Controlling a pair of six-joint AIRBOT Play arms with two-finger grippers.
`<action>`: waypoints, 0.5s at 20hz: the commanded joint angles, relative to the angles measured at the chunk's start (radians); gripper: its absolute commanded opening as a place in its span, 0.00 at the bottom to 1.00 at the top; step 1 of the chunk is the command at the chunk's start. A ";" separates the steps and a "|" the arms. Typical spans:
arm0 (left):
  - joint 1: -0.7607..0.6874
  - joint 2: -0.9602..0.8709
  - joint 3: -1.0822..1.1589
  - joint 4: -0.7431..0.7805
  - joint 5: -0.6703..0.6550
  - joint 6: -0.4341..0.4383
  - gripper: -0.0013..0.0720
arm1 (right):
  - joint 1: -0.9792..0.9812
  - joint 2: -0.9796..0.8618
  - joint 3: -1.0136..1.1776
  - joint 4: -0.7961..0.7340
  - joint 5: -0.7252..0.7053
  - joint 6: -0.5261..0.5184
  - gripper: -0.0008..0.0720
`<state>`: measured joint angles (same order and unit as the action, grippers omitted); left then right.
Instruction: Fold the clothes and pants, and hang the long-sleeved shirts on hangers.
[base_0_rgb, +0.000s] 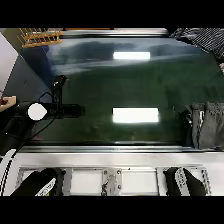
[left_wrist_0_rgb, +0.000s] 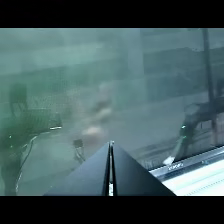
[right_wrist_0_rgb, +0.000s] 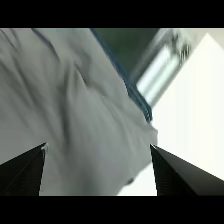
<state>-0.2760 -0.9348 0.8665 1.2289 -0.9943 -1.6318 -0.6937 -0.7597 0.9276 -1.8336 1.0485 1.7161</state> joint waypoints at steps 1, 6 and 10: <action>-0.001 0.000 -0.001 0.000 0.002 0.000 0.02 | 0.114 0.135 0.013 0.217 -0.083 -0.132 0.99; -0.001 -0.002 -0.001 0.000 0.003 0.000 0.02 | 0.445 0.124 -0.044 0.693 -0.083 -0.310 0.99; -0.001 -0.002 -0.001 0.000 0.003 0.000 0.02 | 0.716 0.034 -0.095 0.739 -0.079 -0.322 0.99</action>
<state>-0.2764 -0.9356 0.8665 1.2289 -0.9913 -1.6318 -0.1524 -0.6796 0.8627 -1.2072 0.9707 1.4368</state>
